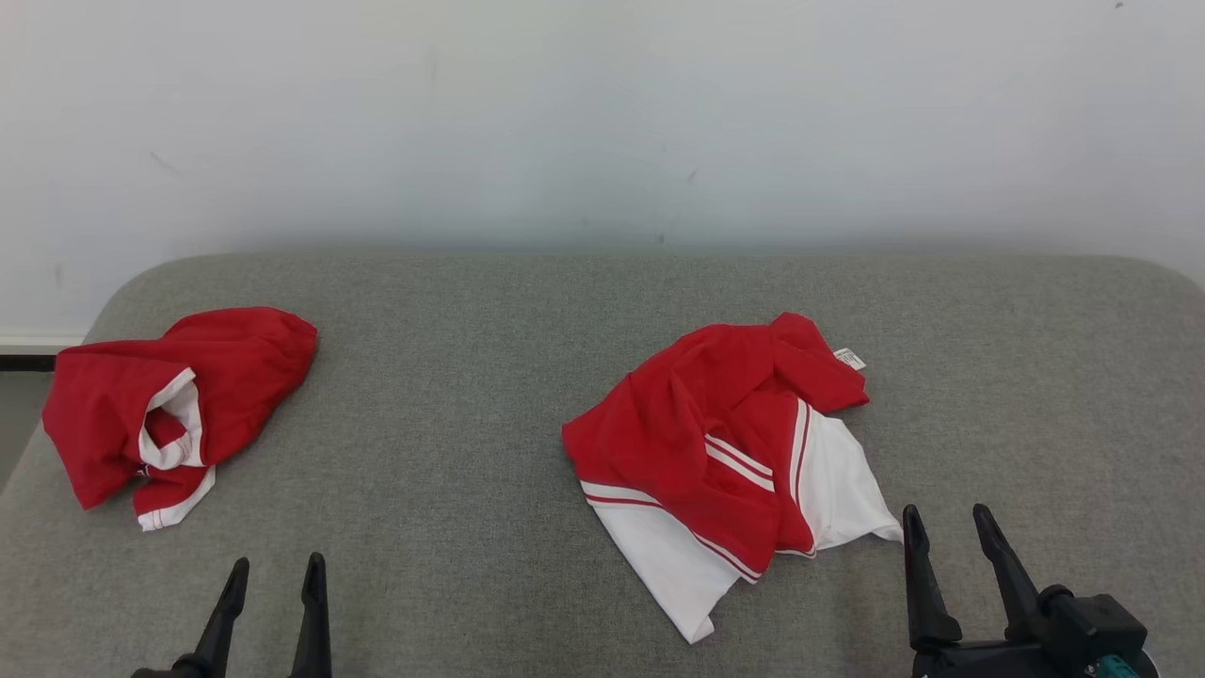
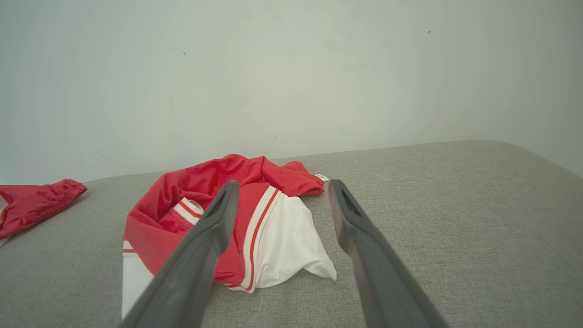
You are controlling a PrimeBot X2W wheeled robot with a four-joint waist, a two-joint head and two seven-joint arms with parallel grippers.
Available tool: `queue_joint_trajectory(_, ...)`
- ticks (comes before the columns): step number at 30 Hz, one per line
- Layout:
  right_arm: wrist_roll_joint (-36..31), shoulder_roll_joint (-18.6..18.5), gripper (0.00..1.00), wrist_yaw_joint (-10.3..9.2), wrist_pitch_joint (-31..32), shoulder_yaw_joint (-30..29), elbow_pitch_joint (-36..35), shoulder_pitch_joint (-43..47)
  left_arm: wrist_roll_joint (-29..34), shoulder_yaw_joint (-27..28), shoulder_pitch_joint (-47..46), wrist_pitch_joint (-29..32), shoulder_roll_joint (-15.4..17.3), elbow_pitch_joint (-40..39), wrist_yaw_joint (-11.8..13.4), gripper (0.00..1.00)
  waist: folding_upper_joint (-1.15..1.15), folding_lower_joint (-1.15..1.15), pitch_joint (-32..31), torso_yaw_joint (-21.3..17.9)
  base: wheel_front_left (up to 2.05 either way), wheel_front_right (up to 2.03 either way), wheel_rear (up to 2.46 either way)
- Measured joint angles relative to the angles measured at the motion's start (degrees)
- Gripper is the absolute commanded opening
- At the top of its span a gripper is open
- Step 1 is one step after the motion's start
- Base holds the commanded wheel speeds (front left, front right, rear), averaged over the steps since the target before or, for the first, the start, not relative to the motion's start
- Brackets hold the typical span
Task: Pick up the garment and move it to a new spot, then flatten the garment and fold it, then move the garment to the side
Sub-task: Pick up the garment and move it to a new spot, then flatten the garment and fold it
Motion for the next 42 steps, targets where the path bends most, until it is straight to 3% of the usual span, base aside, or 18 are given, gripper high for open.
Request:
queue_joint_trajectory(25,0.25,0.00,1.00,0.00,-0.08,0.41,0.68,-0.14,0.56,-1.57,-1.38,0.00,-0.04,0.21,0.00,1.00,0.00,0.00,0.37,-0.72,0.00,0.00,0.00)
queue_joint_trajectory(33,0.16,0.01,1.00,0.00,0.02,1.13,0.57,-1.20,-0.64,-12.99,-10.98,-0.01,-0.56,3.56,0.00,1.00,0.00,0.00,1.93,-2.42,0.00,0.00,0.00)
queue_joint_trajectory(42,-0.04,0.02,1.00,0.00,0.01,1.13,0.76,-3.09,-1.88,-26.62,-19.61,0.87,-1.64,14.18,-0.01,1.00,0.00,0.01,4.69,-6.63,0.00,0.00,0.00)
